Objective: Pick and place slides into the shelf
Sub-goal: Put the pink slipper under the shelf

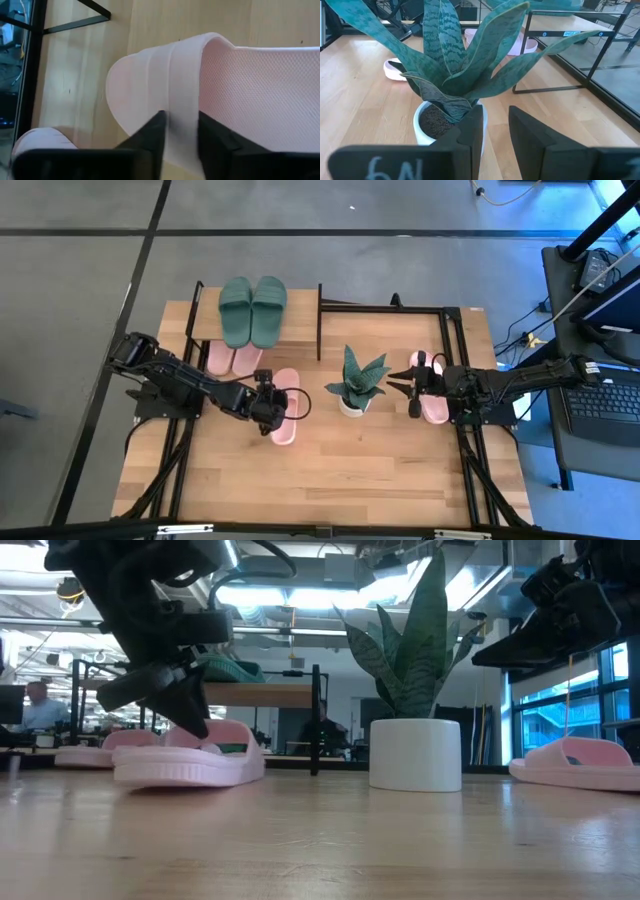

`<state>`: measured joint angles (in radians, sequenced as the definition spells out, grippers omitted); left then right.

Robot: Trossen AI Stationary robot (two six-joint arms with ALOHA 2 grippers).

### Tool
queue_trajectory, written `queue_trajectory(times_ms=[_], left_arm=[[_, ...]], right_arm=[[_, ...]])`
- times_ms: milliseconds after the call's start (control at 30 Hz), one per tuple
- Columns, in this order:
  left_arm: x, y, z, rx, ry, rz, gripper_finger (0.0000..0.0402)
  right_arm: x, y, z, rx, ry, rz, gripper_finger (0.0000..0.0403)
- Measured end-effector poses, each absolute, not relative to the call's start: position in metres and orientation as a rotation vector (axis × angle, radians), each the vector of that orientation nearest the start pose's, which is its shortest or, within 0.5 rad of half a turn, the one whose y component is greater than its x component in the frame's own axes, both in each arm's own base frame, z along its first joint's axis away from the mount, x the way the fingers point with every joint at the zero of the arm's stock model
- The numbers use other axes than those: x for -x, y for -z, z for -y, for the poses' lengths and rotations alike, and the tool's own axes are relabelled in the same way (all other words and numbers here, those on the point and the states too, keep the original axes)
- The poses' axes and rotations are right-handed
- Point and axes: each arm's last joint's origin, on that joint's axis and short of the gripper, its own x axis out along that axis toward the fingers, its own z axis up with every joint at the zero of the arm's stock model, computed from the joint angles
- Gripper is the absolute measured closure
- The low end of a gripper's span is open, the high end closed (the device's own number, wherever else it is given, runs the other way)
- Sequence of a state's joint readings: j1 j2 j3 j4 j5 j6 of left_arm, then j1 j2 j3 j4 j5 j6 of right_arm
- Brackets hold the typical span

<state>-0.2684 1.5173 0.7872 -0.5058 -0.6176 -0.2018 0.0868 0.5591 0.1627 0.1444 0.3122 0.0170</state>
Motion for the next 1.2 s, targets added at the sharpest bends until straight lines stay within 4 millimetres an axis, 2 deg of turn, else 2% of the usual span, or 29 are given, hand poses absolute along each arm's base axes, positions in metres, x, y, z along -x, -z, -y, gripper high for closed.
queue_trajectory(times_ms=[100,133,300,633,1000,1200], left_arm=[[-0.254,-0.162,0.051,-0.359,-0.423,-1.075,0.0378],[-0.254,-0.162,0.049,-0.361,-0.432,-1.075,0.0388],[-0.259,-0.167,0.039,-0.338,-0.476,-1.070,0.0394],[-0.277,-0.200,0.010,-0.436,-0.542,-1.106,0.0398],[-0.265,-0.185,-0.043,-0.377,-0.676,-1.214,0.0400],[-0.263,-0.181,-0.061,-0.350,-0.677,-1.213,0.0400]], right_arm=[[-0.138,-0.181,-0.003,0.033,0.226,-0.245,0.0308],[-0.138,-0.181,-0.003,0.033,0.226,-0.245,0.0308],[-0.138,-0.181,-0.003,0.033,0.226,-0.245,0.0308],[-0.138,-0.181,-0.003,0.033,0.227,-0.245,0.0308],[-0.138,-0.181,-0.003,0.034,0.226,-0.245,0.0308],[-0.138,-0.181,-0.003,0.034,0.226,-0.246,0.0308]])
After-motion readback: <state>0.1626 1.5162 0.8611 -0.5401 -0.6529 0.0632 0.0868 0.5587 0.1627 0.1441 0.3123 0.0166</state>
